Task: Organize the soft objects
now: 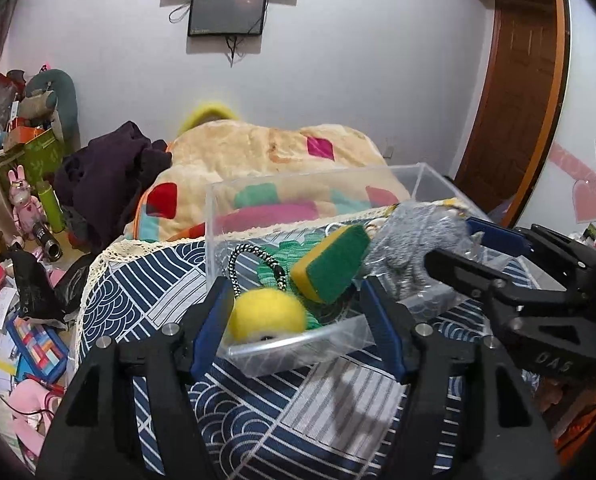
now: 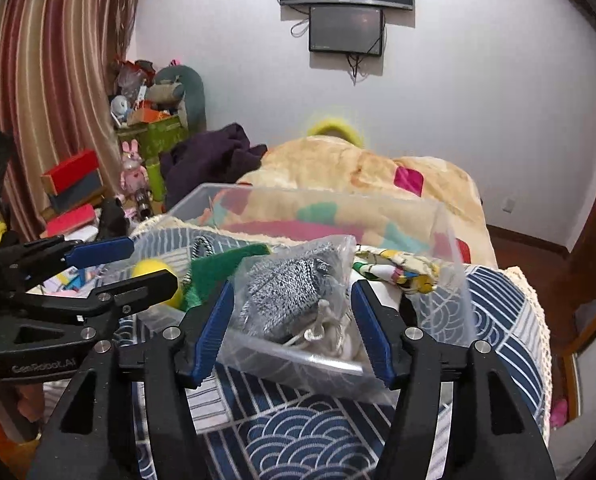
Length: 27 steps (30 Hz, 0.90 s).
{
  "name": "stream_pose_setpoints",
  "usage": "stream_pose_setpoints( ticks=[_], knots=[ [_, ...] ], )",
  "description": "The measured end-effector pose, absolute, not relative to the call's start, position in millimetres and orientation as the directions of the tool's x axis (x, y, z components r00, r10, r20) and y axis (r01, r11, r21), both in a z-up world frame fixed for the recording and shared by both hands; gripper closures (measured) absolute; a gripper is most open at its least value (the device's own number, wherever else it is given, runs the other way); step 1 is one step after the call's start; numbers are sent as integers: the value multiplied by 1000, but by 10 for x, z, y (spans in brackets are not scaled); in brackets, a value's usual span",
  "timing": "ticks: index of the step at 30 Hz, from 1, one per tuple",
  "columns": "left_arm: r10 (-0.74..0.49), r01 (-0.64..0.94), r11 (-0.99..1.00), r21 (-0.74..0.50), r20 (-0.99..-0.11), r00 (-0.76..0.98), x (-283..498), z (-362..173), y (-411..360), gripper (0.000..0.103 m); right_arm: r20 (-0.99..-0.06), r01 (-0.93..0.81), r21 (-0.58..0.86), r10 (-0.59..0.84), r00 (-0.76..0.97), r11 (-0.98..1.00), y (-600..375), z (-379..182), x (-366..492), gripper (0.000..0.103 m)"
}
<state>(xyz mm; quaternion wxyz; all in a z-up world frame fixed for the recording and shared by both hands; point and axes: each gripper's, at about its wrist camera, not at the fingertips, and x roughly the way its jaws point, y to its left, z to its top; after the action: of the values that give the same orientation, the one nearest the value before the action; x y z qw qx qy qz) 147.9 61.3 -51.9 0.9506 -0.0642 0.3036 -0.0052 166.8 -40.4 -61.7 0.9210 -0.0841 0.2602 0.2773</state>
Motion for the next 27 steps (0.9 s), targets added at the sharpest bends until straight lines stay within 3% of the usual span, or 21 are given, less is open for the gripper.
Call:
stream_pose_setpoints(
  ticks=[11, 15, 18, 23, 27],
  knots=[
    [-67, -1, 988, -157, -427, 902, 901, 29, 534, 38, -361, -563, 34, 536, 763, 826, -772, -79, 1123, 44],
    [-75, 22, 989, -147, -365, 928, 630, 234, 442, 37, -308, -556, 40, 539, 784, 830, -878, 34, 928, 32],
    [-78, 31, 989, -146, -332, 940, 465, 321, 391, 23, -279, -557, 31, 542, 793, 830, -911, 78, 791, 21],
    [-61, 28, 993, -116, -294, 954, 240, 381, 313, 12, -259, -555, 2, 536, 804, 832, -947, 85, 643, 19],
    [-53, 23, 994, -109, -283, 958, 134, 371, 281, 8, -248, -549, 17, 535, 808, 836, -982, 49, 589, 8]
  ],
)
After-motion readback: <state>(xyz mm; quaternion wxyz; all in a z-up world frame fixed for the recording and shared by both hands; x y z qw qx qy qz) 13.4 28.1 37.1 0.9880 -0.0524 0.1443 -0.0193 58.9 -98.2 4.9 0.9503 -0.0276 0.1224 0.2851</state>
